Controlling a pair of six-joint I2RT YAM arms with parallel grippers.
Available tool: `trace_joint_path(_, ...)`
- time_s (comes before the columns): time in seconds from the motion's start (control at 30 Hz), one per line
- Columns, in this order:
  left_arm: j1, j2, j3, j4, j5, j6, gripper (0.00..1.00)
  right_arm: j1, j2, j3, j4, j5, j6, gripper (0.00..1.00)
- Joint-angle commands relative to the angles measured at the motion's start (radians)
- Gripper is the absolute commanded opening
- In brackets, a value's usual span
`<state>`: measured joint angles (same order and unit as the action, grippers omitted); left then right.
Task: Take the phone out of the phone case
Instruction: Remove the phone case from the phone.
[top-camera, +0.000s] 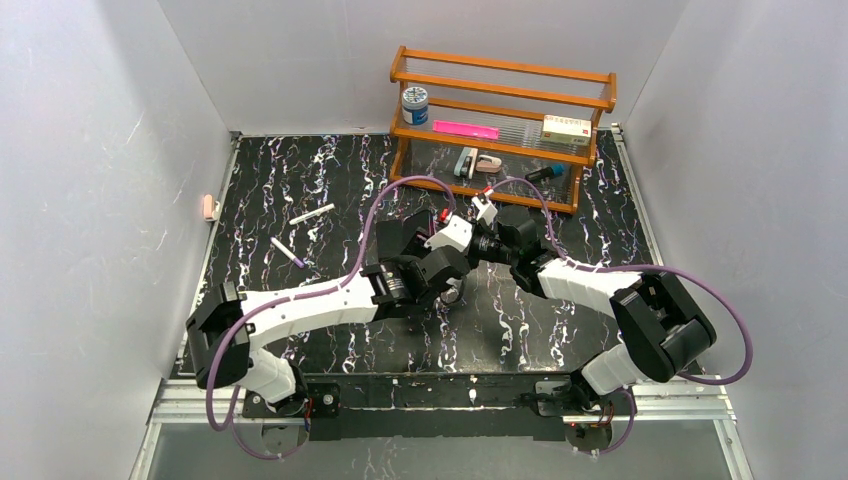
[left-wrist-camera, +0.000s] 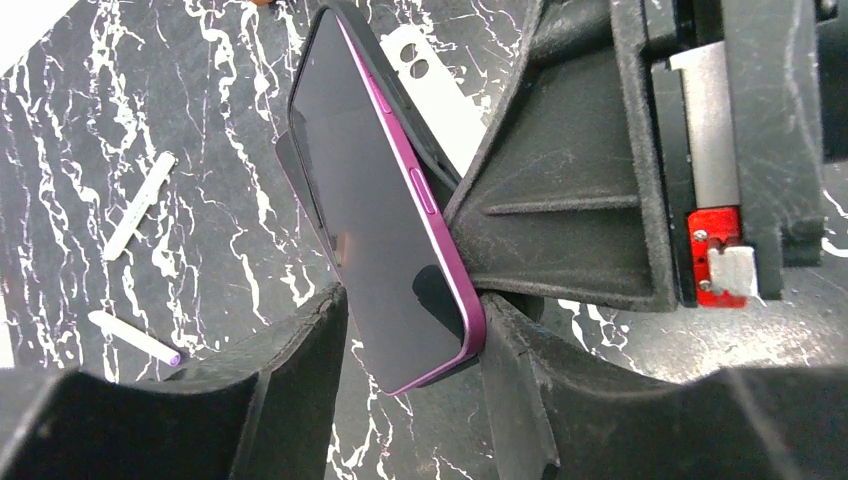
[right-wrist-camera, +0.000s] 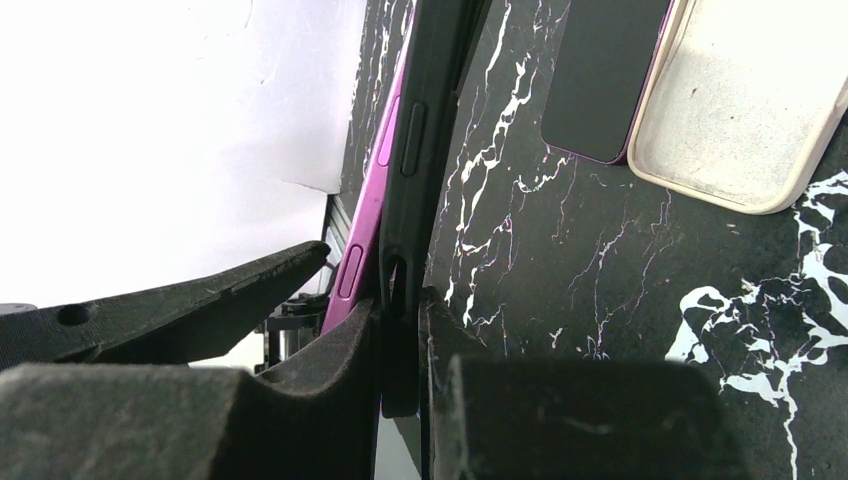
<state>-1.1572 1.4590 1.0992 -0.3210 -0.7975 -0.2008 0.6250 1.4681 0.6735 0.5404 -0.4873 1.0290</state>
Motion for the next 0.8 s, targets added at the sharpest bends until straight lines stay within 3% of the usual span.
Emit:
trace_joint_path(0.0, -0.004, 0.038, 0.038, -0.026, -0.086, 0.014, 0.45, 0.006, -0.029, 0.060, 0.090, -0.016, 0.032, 0.01)
trace_joint_path(0.37, -0.056, 0.053, 0.056, -0.037, -0.125, 0.034, 0.00, 0.008, -0.019, 0.049, 0.094, 0.027, 0.074, 0.01)
trace_joint_path(0.77, -0.145, -0.014, 0.048, -0.113, -0.144, -0.028, 0.00, -0.003, 0.058, 0.099, 0.012, 0.169, 0.088, 0.01)
